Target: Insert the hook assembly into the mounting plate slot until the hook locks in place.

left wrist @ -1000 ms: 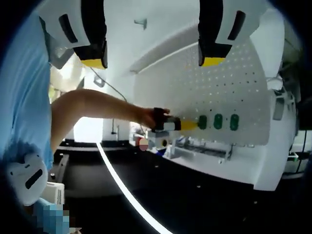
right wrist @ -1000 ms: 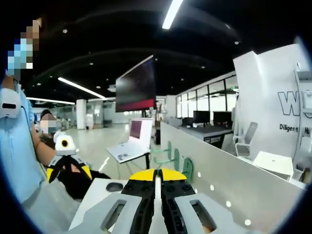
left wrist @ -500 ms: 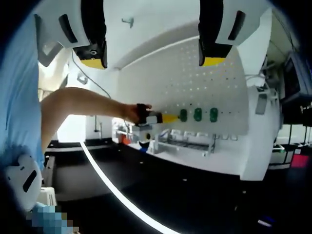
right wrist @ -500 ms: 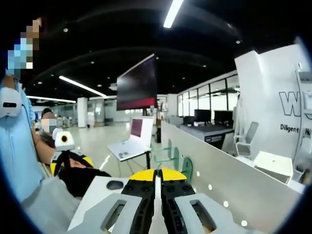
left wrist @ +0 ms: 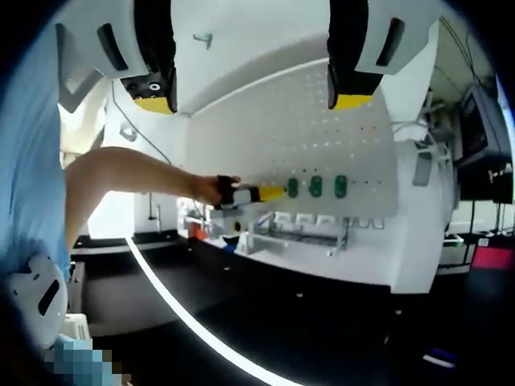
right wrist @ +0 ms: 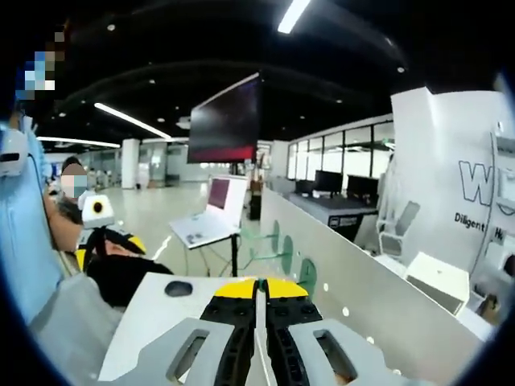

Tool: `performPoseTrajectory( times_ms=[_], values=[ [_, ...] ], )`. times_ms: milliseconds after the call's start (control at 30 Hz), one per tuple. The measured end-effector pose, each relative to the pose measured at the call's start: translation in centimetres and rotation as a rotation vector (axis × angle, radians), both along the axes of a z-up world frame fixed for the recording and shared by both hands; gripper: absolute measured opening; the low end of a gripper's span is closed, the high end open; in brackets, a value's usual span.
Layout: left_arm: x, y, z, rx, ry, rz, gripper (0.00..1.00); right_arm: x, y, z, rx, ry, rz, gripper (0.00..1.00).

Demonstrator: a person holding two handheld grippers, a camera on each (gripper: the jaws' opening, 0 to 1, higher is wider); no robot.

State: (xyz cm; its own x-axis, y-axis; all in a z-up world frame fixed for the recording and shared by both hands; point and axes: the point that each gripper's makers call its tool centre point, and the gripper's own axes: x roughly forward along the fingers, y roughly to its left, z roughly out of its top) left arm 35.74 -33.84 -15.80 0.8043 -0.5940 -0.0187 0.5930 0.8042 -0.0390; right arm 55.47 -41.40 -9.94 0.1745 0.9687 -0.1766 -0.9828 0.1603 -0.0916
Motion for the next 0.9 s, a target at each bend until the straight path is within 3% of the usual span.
performPoseTrajectory(
  times_ms=[567,900],
  values=[
    [-0.1,0.3,0.4,0.011,-0.007,0.007,0.79,0.3,-0.3,-0.1,0.021,0.018,-0.024,0.03],
    [-0.2,0.3,0.5,0.018,-0.007,0.006,0.79,0.0,-1.1,-0.2,0.029,0.014,-0.04,0.16]
  ],
)
